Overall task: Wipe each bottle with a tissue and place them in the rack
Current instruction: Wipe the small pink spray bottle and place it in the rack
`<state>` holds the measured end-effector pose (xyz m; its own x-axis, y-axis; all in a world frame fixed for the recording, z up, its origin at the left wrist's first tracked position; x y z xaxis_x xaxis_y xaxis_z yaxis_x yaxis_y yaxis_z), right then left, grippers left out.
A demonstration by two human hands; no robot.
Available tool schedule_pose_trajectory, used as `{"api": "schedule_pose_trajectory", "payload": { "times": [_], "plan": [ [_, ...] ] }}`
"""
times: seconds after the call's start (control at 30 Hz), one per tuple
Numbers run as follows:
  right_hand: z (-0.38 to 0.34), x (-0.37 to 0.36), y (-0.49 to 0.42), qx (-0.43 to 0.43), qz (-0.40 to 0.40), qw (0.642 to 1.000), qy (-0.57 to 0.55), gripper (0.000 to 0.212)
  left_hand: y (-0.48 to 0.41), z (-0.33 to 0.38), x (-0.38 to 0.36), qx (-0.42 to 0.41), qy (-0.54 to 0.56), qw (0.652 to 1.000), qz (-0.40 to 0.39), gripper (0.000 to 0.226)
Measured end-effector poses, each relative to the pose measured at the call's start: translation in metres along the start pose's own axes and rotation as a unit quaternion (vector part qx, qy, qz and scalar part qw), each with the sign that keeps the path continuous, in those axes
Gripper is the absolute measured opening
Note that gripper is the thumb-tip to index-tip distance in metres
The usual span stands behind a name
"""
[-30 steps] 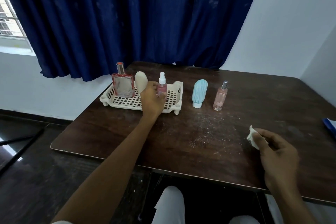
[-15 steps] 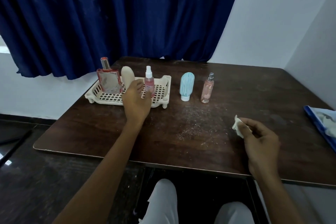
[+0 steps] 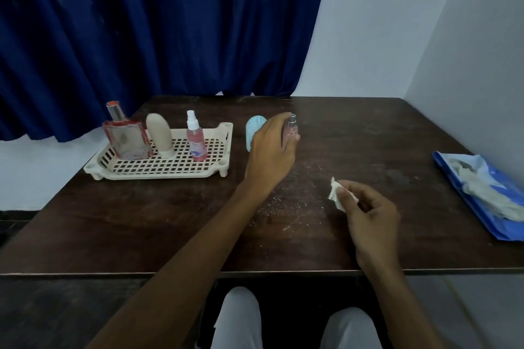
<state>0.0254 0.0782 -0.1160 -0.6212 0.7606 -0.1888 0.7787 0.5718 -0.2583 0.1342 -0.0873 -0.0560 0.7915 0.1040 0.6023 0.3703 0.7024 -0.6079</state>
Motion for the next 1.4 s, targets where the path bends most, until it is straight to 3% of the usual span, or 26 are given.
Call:
{"api": "schedule_pose_trajectory", "payload": {
  "times": [0.2,0.47,0.57,0.63,0.73,0.9,1.2,1.4],
  "plan": [
    [0.000,0.001,-0.002,-0.002,0.005,1.000,-0.022,0.013,-0.023,-0.003,-0.022,0.030,0.002,0.999,-0.017,0.047],
    [-0.002,0.001,-0.001,-0.005,-0.007,1.000,-0.020,0.014,-0.033,-0.005,-0.039,0.037,0.013,0.999,-0.017,0.023],
    [-0.005,0.000,0.000,0.004,-0.002,1.000,-0.030,0.011,-0.041,-0.008,-0.044,0.047,0.072,0.995,-0.049,0.021],
    [-0.006,0.000,0.001,0.005,0.013,0.999,-0.037,0.009,-0.043,-0.007,-0.047,0.079,0.193,0.972,-0.107,0.022],
    [-0.007,0.000,0.001,0.009,0.048,0.998,-0.038,0.009,-0.039,0.000,-0.050,0.137,0.357,0.907,-0.177,0.023],
    [-0.012,0.001,-0.001,0.027,0.060,0.997,-0.033,0.009,-0.021,0.004,-0.056,0.184,0.470,0.834,-0.222,0.025],
    [-0.009,0.000,-0.007,0.039,0.024,0.998,0.043,0.016,-0.006,0.002,-0.061,0.207,0.476,0.808,-0.279,0.019],
    [-0.013,-0.005,-0.006,0.123,0.016,0.979,0.159,0.015,0.003,0.007,-0.066,0.211,0.482,0.795,-0.302,0.016]
  ]
}}
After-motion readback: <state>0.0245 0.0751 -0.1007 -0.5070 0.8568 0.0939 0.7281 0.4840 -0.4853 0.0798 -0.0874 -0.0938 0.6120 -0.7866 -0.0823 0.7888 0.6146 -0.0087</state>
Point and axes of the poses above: each hand's wrist, its own y-axis away from the middle knuckle, its own x-axis out of the back of the hand, z = x × y, the point moved 2 cm from there along -y, towards the middle knuckle, and after that the axes turned 14 degrees about -y, right-handed, at the moved point
